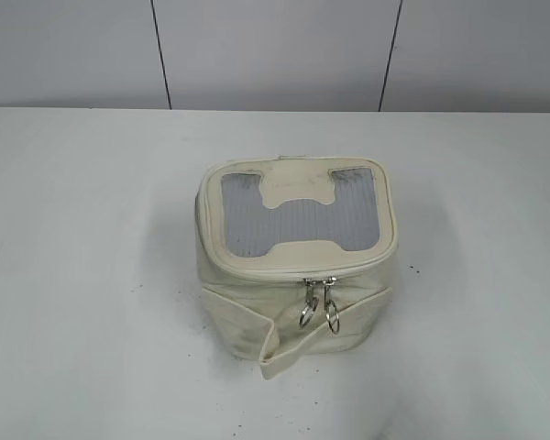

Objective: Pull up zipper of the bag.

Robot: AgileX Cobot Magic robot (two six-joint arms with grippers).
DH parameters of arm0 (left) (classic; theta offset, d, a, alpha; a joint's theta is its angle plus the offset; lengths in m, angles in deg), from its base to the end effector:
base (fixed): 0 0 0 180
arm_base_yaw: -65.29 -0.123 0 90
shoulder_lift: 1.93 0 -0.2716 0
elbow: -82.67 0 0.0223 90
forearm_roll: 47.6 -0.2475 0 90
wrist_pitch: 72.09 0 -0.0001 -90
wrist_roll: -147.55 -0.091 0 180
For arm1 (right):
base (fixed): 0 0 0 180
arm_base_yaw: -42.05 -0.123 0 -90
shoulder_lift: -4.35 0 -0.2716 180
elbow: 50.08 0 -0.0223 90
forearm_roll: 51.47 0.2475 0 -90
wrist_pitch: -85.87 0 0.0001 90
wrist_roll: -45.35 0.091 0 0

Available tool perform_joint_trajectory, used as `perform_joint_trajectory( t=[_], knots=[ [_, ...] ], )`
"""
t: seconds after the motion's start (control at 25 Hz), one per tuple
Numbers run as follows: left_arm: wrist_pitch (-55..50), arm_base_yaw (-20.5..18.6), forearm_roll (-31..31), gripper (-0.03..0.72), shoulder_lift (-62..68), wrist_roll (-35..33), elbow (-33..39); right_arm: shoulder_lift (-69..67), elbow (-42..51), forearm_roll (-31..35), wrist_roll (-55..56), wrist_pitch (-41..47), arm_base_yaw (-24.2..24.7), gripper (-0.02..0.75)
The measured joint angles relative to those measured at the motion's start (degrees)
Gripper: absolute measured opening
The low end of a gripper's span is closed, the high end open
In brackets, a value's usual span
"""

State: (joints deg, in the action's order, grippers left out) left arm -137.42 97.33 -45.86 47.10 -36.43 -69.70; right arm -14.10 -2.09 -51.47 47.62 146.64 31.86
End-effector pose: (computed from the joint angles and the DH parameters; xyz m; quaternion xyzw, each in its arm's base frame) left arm 0.0949 -0.0624 0.3352 0.2909 0.8995 -0.0936 0.3122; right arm 0.0322 0.0058 0.2732 -0.0619 0.8936 0.0482 0.4419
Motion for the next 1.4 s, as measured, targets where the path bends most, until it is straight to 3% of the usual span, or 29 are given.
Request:
perform_joint_trajectory(
  t=[0.16,0.28,0.64,0.92,1.4],
  knots=[
    [4.6,0.0,0.6,0.388,-12.4,0.1,12.9,1.5,0.0,0.0,0.0,0.0,0.0,0.573],
    [4.7,0.0,0.6,0.388,-20.3,0.1,17.1,1.5,0.0,0.0,0.0,0.0,0.0,0.573],
    [4.8,0.0,-1.7,0.388,-25.5,0.1,18.2,1.5,0.0,0.0,0.0,-0.1,-0.1,0.573],
    [4.6,0.0,5.5,0.387,-25.5,0.1,18.5,1.5,0.0,0.5,0.0,-0.1,-0.1,0.573],
    [4.6,0.0,3.1,0.387,-25.5,0.1,18.5,1.5,0.0,0.5,0.0,-0.1,-0.1,0.573]
  ],
)
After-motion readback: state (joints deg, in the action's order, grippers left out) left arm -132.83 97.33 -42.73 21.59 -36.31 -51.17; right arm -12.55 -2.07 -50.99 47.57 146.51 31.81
